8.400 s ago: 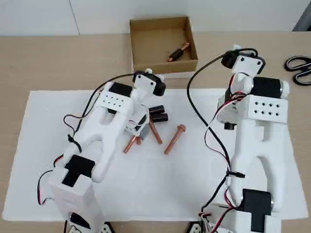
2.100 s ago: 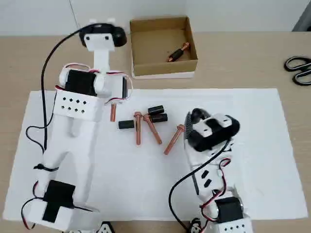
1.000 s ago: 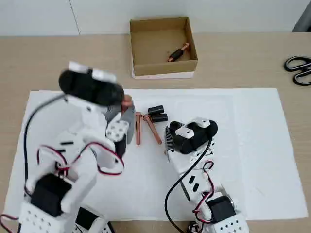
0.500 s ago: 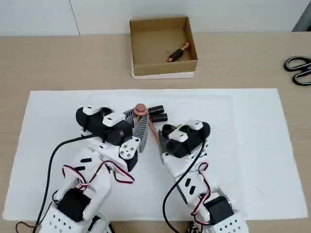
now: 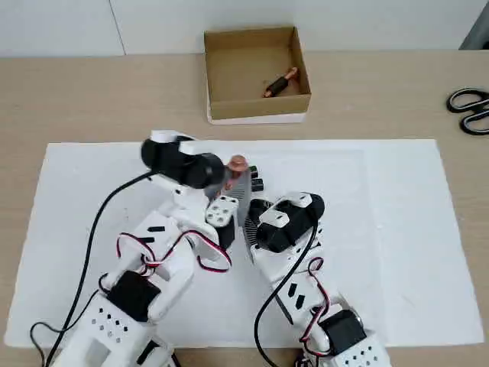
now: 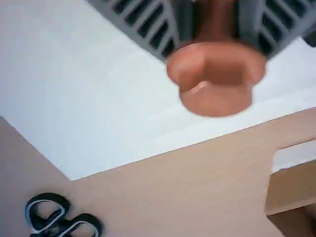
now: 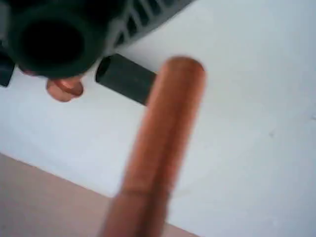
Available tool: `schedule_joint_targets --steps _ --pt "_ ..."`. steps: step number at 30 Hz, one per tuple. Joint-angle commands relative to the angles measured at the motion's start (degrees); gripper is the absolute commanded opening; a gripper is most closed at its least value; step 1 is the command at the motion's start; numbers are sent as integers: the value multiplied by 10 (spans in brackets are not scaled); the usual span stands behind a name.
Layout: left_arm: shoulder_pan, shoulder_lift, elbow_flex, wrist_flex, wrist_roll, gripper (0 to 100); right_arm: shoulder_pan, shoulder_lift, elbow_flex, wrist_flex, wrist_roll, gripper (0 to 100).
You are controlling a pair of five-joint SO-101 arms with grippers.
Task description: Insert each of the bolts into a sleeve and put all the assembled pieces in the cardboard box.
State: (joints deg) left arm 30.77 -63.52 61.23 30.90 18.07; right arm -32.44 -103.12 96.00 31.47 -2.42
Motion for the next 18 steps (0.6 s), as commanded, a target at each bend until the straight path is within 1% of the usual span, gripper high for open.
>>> schedule_joint_targets --steps 1,4,15,18 --pt "18 1 7 -69 4 6 -15 -7 5 1 -5 3" --pt "16 -3 29 -105 3 6 -29 -7 5 1 -5 3" --pt "16 0 55 -110 2 6 -29 -7 5 2 -5 3" --pt "16 -4 78 -141 1 6 -29 -7 5 2 -5 3"
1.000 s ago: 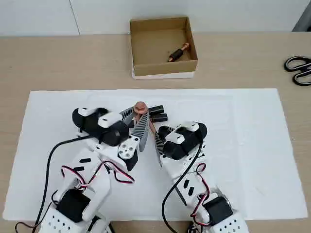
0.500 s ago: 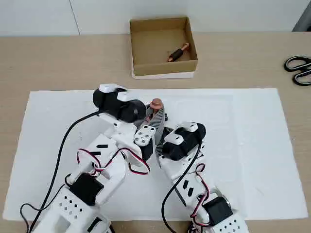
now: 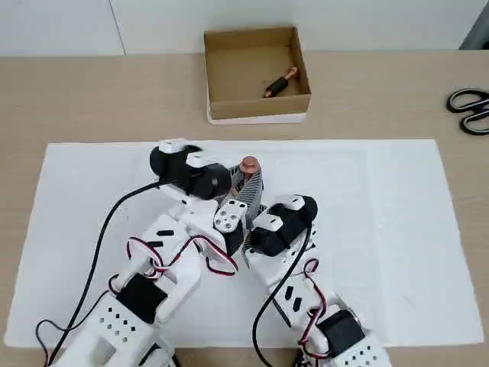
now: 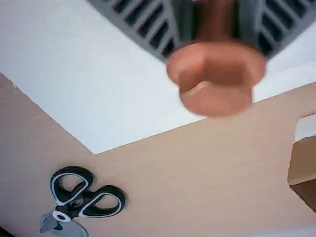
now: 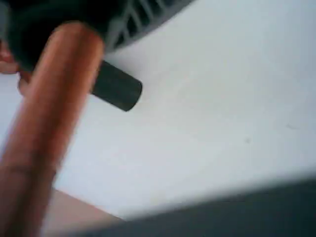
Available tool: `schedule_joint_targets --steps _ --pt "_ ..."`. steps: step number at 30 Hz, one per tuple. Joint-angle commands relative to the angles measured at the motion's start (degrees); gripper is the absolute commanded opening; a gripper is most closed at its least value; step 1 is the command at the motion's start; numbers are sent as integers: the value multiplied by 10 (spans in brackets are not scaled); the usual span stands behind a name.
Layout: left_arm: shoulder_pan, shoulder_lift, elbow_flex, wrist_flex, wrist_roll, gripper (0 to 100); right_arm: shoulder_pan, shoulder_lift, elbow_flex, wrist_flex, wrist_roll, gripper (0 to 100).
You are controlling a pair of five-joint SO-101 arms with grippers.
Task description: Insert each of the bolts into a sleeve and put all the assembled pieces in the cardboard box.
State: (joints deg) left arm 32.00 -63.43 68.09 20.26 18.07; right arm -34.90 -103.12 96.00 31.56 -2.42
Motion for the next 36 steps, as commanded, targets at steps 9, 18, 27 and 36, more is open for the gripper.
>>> schedule_joint_targets --steps 9,18,27,36 --pt "4 -4 45 -88 1 6 -3 -7 5 1 -5 3" --pt "4 -5 55 -87 -15 6 -1 -7 5 1 -5 3" --pt "4 -6 57 -57 -12 6 -1 -7 4 1 -4 3" --pt "3 -118 72 12 4 6 -1 -7 4 1 -4 3"
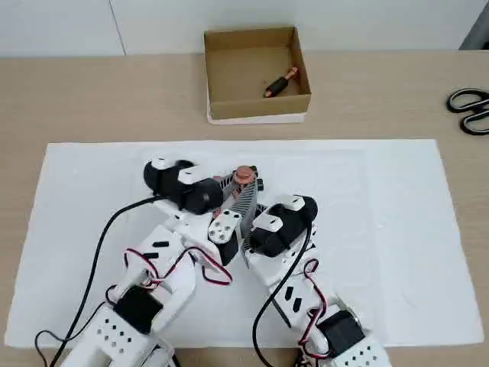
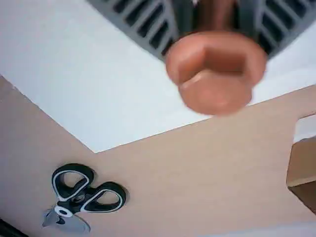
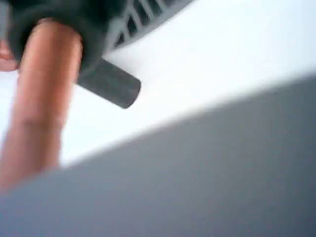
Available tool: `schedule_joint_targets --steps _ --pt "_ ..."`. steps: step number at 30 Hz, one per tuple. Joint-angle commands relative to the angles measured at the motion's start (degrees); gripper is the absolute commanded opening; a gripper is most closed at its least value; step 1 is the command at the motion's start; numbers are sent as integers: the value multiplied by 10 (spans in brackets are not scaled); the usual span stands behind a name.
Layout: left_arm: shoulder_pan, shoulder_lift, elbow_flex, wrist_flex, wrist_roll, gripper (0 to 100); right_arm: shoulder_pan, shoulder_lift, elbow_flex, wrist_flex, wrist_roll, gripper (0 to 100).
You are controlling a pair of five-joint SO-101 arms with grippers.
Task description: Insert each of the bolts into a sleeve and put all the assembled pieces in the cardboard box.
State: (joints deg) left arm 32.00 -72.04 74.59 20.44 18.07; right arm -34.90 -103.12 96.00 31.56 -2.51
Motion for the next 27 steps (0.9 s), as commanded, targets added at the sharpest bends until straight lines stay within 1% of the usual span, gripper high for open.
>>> schedule_joint_targets --steps 1,22,27 --pt "3 -33 14 11 3 6 -1 -7 4 1 -4 3" --pt "4 -30 24 8 2 6 -1 -8 4 1 -4 3" --pt "4 36 -4 10 2 6 -1 -8 4 1 -4 3"
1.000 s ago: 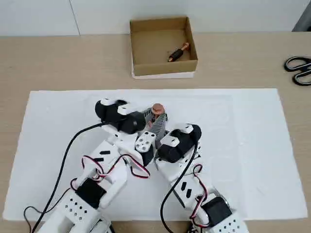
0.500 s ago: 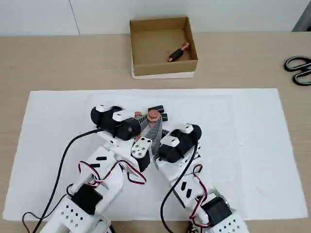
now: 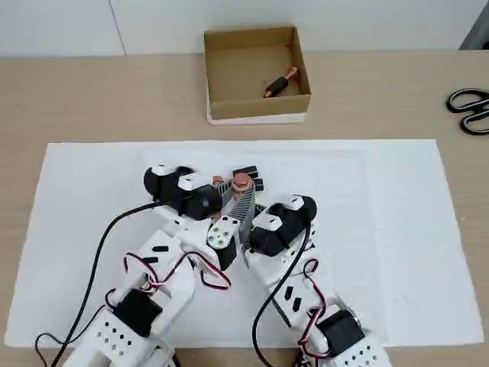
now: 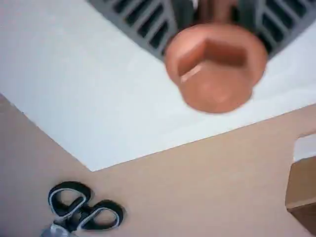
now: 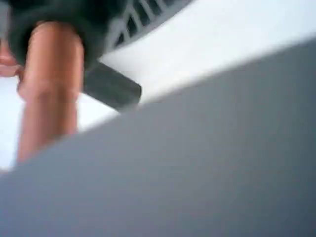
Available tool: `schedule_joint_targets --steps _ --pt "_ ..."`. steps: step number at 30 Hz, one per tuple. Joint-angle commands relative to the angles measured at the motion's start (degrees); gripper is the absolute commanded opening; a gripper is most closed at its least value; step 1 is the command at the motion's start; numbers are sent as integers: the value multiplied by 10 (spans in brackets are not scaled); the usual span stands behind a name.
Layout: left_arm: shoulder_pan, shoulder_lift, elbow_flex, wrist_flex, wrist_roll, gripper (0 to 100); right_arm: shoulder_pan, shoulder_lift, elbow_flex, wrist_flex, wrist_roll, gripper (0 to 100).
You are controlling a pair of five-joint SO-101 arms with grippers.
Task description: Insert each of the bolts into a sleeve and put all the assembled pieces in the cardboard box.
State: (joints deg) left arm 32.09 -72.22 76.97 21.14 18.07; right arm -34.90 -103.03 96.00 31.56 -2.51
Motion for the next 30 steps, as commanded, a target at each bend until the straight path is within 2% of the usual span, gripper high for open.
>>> schedule_joint_targets --steps 1,6,21,30 --pt "3 56 -39 3 2 6 -1 -9 4 1 -4 3" --pt "4 98 -73 1 1 6 -1 -9 4 1 -4 3" --pt "5 98 -50 4 2 6 -1 -9 4 1 -4 3" --pt "4 98 -51 55 2 6 -2 -9 4 1 -4 3"
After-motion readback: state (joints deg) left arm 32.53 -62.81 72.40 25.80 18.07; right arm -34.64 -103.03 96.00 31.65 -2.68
